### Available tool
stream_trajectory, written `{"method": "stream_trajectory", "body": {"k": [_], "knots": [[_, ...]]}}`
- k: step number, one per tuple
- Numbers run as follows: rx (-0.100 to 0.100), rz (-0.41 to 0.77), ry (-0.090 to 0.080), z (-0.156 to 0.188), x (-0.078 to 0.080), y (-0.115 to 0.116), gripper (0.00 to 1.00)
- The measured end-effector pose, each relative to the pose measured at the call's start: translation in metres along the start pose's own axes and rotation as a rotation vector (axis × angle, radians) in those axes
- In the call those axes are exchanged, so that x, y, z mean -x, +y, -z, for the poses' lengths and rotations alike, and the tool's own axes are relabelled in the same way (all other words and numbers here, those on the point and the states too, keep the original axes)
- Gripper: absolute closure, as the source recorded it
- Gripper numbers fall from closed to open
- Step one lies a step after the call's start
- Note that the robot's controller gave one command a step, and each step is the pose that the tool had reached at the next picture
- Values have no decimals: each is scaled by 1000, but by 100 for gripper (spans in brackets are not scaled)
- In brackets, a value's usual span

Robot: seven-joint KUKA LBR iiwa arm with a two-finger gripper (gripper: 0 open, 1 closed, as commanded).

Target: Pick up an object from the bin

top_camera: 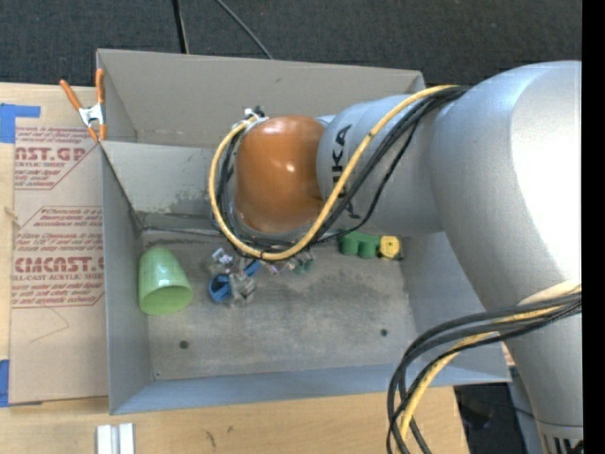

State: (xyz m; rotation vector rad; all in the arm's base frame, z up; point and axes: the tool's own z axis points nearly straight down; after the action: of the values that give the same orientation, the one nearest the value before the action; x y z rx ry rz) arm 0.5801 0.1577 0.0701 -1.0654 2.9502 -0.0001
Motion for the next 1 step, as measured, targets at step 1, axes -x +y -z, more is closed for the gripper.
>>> {"method": "stream_trajectory", "body": {"k": [1], "knots": [[-2,47,-6,131,5,17,100]]}}
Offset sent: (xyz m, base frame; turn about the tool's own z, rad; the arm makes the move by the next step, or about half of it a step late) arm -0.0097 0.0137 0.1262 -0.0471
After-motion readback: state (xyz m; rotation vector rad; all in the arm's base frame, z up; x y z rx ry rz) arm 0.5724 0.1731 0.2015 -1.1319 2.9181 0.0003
